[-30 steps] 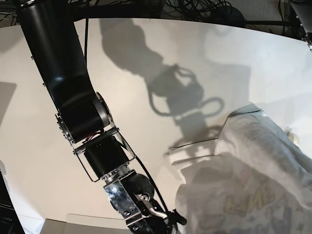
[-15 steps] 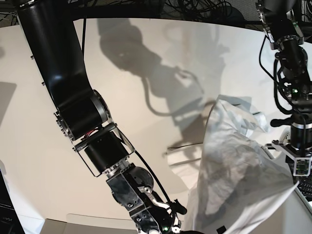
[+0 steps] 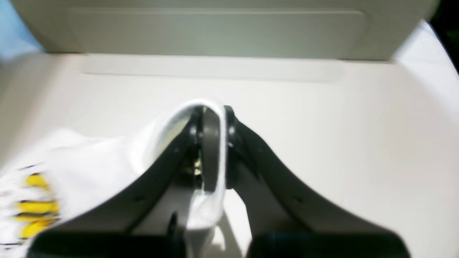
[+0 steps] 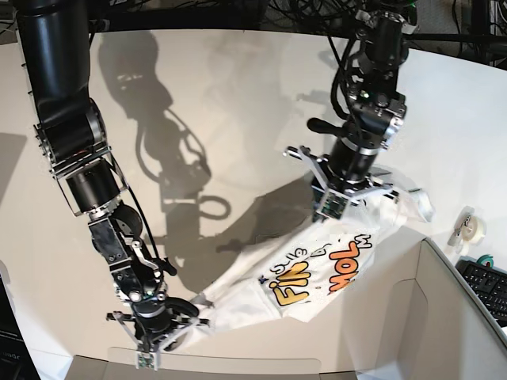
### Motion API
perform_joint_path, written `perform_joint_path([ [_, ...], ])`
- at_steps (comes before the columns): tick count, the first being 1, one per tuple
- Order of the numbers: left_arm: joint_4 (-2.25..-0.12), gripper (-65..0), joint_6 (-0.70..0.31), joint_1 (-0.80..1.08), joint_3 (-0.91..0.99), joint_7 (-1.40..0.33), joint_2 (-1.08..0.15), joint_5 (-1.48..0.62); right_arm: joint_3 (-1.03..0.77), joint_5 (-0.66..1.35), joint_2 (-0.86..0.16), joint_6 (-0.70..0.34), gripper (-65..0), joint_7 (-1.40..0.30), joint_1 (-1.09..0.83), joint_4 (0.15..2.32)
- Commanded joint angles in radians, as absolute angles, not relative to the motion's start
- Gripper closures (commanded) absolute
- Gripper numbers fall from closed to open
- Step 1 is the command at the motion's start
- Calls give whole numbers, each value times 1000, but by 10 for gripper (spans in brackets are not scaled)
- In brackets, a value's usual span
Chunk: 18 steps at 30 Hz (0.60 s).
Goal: Layout the t-shirt on the table in an organized manner, then fold the t-shirt properly
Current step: 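Lower the shirt onto the table with both grippers, laying it flat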
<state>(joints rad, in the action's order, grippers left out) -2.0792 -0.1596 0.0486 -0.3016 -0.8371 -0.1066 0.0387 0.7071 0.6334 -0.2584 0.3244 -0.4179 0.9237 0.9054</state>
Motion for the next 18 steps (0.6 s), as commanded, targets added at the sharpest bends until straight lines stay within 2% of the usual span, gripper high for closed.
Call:
perform_joint_path([
  [1, -2095, -2, -154, 67, -340, -819, -88, 44, 699, 621, -300, 338, 0, -381, 949, 921],
  [7, -2091, -2, -153, 182, -572, -819, -1, 44, 699, 621, -421, 337, 0, -377, 848, 921],
  [9, -2074, -3, -153, 203, -653, -819, 13, 44, 699, 601, -449, 303, 0, -378, 822, 921],
  [13, -2031, -3, -150, 208, -763, -820, 19, 41, 694, 487, -461, 229, 0, -381, 779, 920],
  [18, -1963, -3, -150, 208, -854, -832, 15, -19, 693, 305, -455, 223, 0, -381, 734, 921],
])
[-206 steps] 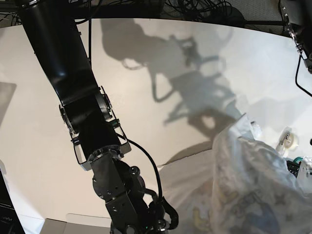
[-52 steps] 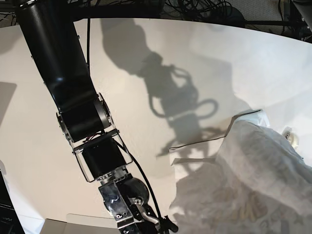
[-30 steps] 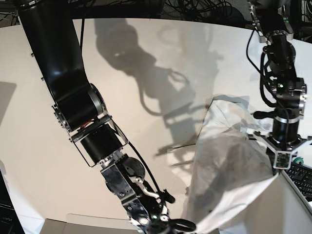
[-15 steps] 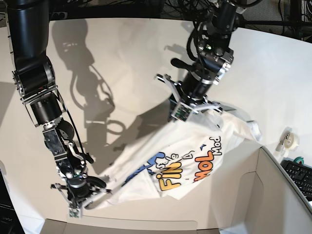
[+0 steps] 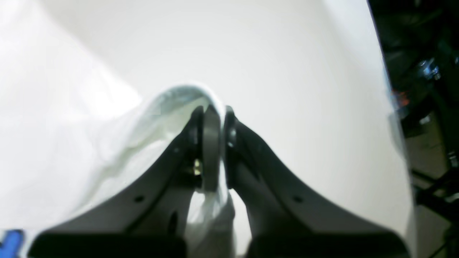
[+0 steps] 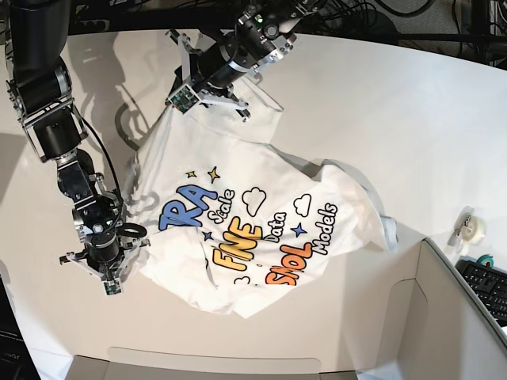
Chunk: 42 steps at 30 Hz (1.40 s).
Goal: Layout the t-shirt on the table in an organized manner, then fold the t-shirt properly
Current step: 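Lower the shirt onto the table with both grippers, laying it flat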
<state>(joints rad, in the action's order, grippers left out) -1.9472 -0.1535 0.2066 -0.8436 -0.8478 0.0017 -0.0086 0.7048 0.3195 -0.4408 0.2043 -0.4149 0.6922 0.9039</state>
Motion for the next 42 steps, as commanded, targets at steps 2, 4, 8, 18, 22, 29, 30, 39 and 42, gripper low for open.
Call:
perform_joint_path([
  [2, -1957, -3, -150, 202, -860, -868, 15, -76, 693, 236, -452, 223, 0, -377, 722, 920],
  [4, -1945, -3, -150, 200, -862, -875, 15, -110, 693, 183, -446, 223, 0, -377, 713, 920],
  [8, -1933, -4, -150, 191, -863, -888, 15, -137, 691, 102, -437, 223, 0, -381, 708, 920],
  [18, -1933, -4, -150, 189, -865, -888, 13, -137, 567, 79, -461, 225, 0, -384, 657, 932],
  [22, -1931, -4, -150, 189, -865, -888, 13, -136, 521, 79, -526, 223, 0, -384, 565, 1145],
  [29, -1902, -4, -150, 188, -865, -888, 12, -134, 487, 77, -581, 223, 0, -526, 461, 1328],
  [30, -1897, -4, -150, 188, -865, -888, 12, -133, 476, 77, -581, 223, 0, -527, 449, 1316],
  [39, -1867, -4, -150, 186, -865, -888, 12, -131, 308, -246, -498, 223, 0, -522, 418, 1013],
  [42, -1860, -4, -150, 186, -865, -889, -7, -134, 265, -363, -453, 219, 0, -522, 406, 974],
])
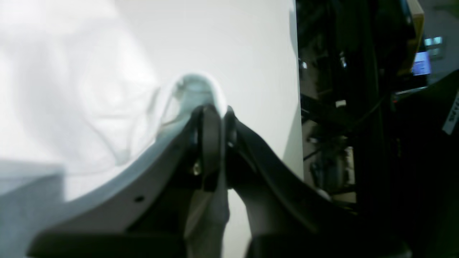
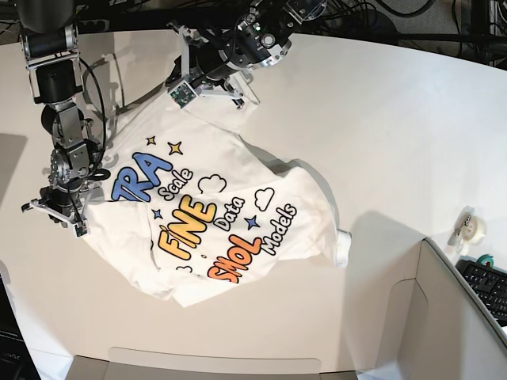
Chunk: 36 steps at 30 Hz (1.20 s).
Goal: Layout the t-shirt on the table in an organized manner, then fold the t-shirt properly
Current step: 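Lower the shirt onto the table with both grippers, laying it flat, then release the shirt and raise both grippers off the fabric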
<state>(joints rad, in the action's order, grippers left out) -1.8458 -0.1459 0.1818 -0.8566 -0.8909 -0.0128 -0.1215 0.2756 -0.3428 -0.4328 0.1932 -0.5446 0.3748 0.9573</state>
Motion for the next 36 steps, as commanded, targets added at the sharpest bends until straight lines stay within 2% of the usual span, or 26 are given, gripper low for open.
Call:
perform_joint_path([
  [1, -1860, -4, -150, 186, -865, -889, -7, -134, 263, -387, -446, 217, 0, -521, 395, 977],
  [4, -1860, -5, -150, 186, -865, -889, -8, -134, 263, -410, -433, 217, -9, -486, 383, 975],
  [9, -1860, -5, -150, 186, -865, -889, -10, -134, 266, -414, -432, 217, -219, -472, 366, 981],
  [13, -1860, -5, -150, 186, -865, -889, -12, -131, 259, -414, -440, 217, -331, -475, 372, 981],
  [17, -1860, -6, -150, 186, -865, -889, -12, -131, 189, -415, -469, 217, -338, -475, 381, 1023],
  [19, -1860, -29, -150, 186, -865, -889, -12, -131, 148, -415, -472, 217, -338, -478, 384, 1056],
  [21, -1860, -86, -150, 188, -865, -889, -12, -131, 90, -415, -476, 217, -338, -478, 383, 1102],
  [24, -1865, -207, -148, 188, -865, -889, -12, -130, 27, -414, -469, 217, -338, -479, 377, 1168],
  [26, -1868, -250, -148, 188, -865, -889, -12, -130, 4, -410, -466, 217, -338, -478, 366, 1201],
  [32, -1897, -253, -148, 188, -865, -889, -13, -130, -4, -414, -438, 217, -341, -479, 363, 1241],
  [36, -1979, -253, -148, 186, -865, -889, -56, -130, -5, -414, -433, 217, -342, -479, 364, 1241],
])
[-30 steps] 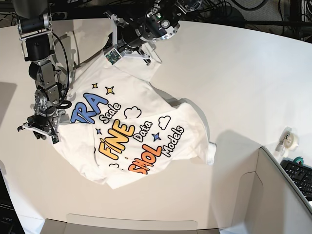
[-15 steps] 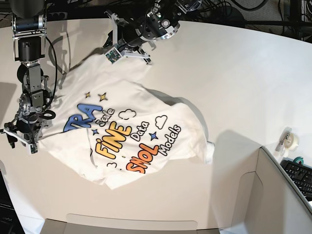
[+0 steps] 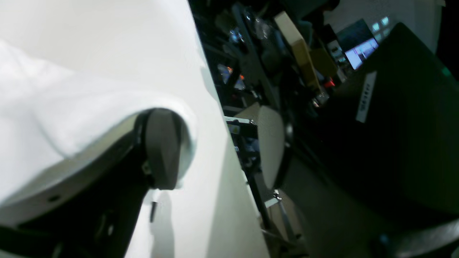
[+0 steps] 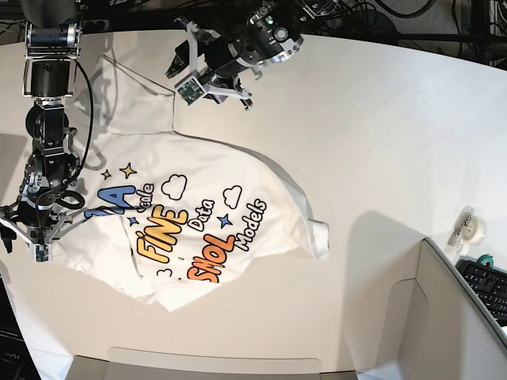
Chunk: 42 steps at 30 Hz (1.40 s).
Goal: Layout the t-shirt on the table in an organized manner, then fold the t-shirt properly
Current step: 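Release the shirt and raise both grippers off the fabric, then grasp the shirt collar with the right gripper and hem edge with the left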
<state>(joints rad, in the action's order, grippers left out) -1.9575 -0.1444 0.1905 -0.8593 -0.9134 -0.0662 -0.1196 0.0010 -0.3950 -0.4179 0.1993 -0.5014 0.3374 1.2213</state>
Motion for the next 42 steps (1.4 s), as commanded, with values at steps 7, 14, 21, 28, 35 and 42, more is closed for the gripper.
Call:
perform_joint_path([
  [7, -2006, -253, -148, 185, -863, -891, -87, -130, -42, -415, -437, 217, -343, -481, 371, 1231],
  [14, -2008, -253, -148, 185, -865, -961, -97, -130, -35, -415, -453, 217, -343, -578, 371, 1231],
  [21, -2009, -253, -148, 183, -863, -992, -99, -130, -31, -415, -455, 216, -576, -593, 363, 1231],
  [28, -2009, -240, -148, 183, -863, -993, -101, -130, -35, -414, -450, 119, -650, -595, 380, 1251],
  [35, -2038, -190, -145, 122, -852, -995, -145, -127, -33, -358, -375, 108, -650, -611, 242, 1520],
  [42, -2077, -103, -35, -7, -754, -1001, -254, -127, 64, -337, -226, 45, -346, -773, 25, 1661],
])
